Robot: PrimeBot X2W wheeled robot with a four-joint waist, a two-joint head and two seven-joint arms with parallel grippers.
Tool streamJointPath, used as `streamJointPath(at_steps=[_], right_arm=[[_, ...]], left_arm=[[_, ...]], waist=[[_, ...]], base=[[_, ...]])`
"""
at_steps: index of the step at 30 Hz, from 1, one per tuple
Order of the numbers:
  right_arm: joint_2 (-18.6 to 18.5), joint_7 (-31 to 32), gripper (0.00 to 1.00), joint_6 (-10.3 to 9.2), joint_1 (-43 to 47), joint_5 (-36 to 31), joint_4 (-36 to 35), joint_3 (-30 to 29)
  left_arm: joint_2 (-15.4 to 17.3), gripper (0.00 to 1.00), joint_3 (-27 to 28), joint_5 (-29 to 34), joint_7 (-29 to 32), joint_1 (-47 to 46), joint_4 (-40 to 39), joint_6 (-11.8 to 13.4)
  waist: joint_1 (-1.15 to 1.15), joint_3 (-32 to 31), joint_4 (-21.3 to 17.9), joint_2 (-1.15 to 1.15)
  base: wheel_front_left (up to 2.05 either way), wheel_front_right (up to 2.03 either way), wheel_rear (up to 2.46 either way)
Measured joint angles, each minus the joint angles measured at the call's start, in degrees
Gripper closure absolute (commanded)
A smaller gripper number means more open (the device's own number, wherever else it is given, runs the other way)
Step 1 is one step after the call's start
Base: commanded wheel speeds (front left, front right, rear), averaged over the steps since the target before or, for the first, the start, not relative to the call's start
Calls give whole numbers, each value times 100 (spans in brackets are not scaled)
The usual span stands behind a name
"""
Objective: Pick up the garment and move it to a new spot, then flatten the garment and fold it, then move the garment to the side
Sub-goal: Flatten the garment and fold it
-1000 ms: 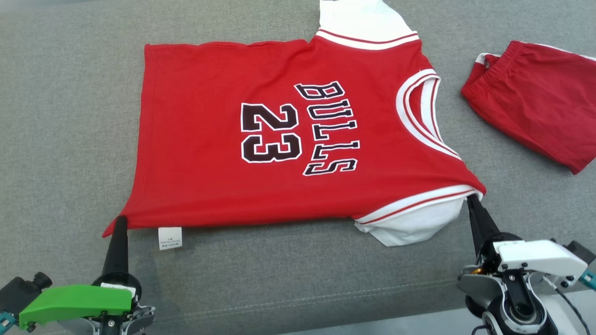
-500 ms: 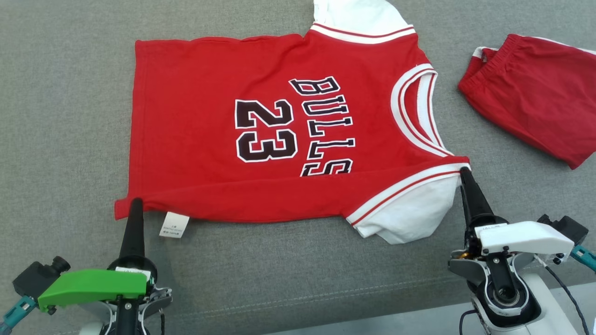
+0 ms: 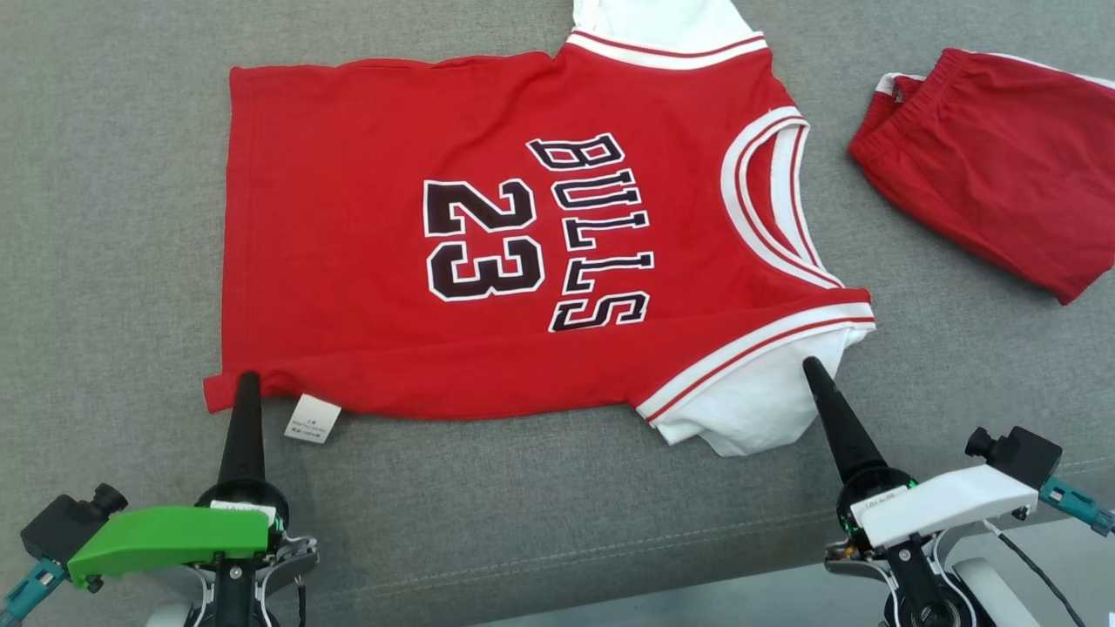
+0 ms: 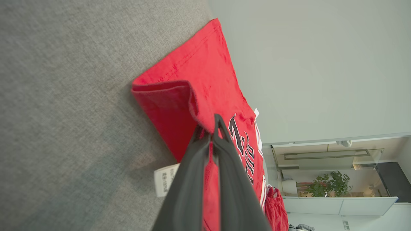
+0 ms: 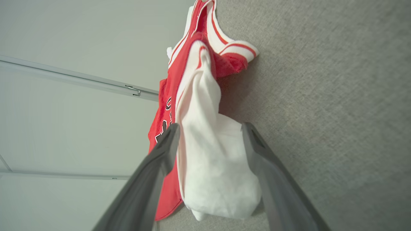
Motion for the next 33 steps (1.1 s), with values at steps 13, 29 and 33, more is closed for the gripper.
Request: streamJointPath(at_steps=[13,29,33], right_arm=[[-286,-63,0,134,236,-441,296,209],[-96,-64,0,230,-140,-632,770,511],[-45,-113,62,233,-170,-599,865,478]], left_arm=[[0,100,5,47,0,-3,92,-18],[-38,100,-66,158,0,-115,179,-49],[-81,100,-71,159,0,-144,200,-67]], waist=[[0,25,-175,0],[0,59,-16,0],[0,65,42,0]], base=[[0,0,0],[0,0,0],[0,0,0]])
